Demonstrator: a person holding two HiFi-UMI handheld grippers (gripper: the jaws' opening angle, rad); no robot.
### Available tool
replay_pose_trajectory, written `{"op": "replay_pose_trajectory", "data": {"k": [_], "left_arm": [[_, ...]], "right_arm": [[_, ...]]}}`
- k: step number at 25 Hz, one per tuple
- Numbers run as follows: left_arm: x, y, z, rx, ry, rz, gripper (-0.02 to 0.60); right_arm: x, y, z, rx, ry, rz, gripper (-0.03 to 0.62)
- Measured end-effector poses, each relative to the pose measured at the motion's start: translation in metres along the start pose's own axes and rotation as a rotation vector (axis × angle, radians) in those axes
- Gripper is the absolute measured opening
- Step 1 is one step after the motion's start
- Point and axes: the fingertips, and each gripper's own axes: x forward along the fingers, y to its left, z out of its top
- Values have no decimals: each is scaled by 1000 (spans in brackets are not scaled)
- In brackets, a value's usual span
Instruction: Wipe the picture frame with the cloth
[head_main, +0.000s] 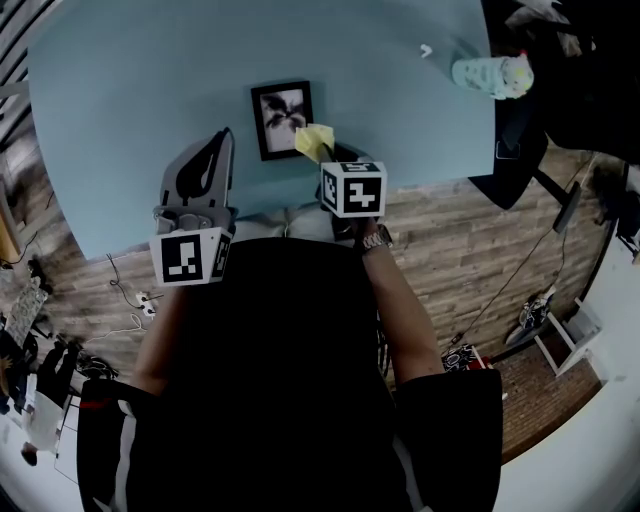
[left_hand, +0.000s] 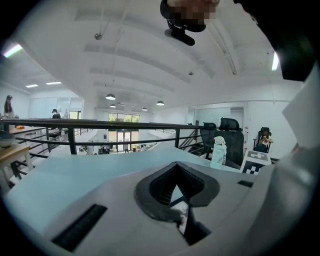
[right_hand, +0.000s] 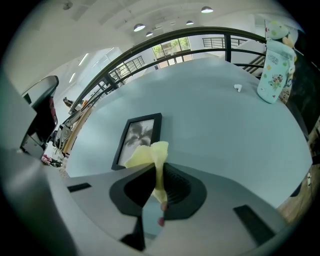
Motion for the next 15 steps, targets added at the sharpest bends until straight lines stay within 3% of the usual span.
{"op": "replay_pose_trajectory", "data": {"k": [15], "left_arm": [[2,12,0,-23,2,59,0]], "right_arm": [[11,1,40,-82,-1,10,37]]}}
